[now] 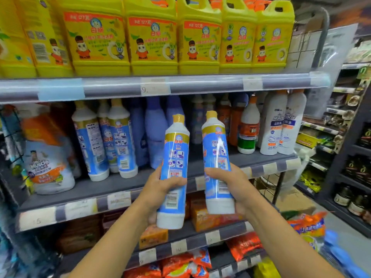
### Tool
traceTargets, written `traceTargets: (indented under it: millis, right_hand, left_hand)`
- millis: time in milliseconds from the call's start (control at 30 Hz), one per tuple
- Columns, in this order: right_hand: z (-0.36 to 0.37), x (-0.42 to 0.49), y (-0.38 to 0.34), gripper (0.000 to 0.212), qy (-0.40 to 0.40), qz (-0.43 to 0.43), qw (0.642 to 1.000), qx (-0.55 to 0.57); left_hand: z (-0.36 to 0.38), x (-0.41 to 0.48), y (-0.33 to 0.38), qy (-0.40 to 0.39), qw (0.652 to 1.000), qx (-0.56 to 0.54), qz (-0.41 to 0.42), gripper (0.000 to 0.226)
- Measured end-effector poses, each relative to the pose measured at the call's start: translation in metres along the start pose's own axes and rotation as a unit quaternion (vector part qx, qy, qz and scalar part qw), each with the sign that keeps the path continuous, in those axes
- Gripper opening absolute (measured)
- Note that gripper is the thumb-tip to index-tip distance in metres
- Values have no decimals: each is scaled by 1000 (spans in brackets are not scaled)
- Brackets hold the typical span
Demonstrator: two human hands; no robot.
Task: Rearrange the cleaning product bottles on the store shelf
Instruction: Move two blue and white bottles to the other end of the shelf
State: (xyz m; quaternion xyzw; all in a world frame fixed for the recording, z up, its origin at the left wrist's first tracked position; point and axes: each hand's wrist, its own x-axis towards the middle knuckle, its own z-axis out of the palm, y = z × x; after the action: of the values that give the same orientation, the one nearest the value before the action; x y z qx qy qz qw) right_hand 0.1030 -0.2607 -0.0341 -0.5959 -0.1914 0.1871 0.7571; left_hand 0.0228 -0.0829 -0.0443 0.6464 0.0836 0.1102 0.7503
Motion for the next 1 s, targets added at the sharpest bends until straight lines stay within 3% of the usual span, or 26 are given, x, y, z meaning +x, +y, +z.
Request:
traceTargets:
  millis: [100, 200, 367, 533, 833, 1000]
  right_hand:
    - [-34, 8, -3, 45, -19, 23, 999, 36]
    - [-65, 22, -8, 51, -35, 37, 996, 76]
    - [-109, 49, -20, 47, -78, 105, 980, 150]
    - [-141, 82, -27, 29, -81, 57, 993, 64]
    - [-131, 153, -33, 34, -62, 0, 994, -93]
    - [-115, 197, -22, 50, 17, -62, 980, -186]
  left_hand:
    - [25, 15, -6, -26, 996, -65, -53, 62]
    - [48, 35, -10, -24, 995, -77, -54, 60]
    - [86, 68, -15, 14, 996, -83, -37, 36]
    - [112, 94, -13, 31, 987, -146, -53, 61]
    - [117, 137, -7, 96, 990, -95, -27, 43]
    - [109, 163, -2, 135, 991, -24, 7, 39]
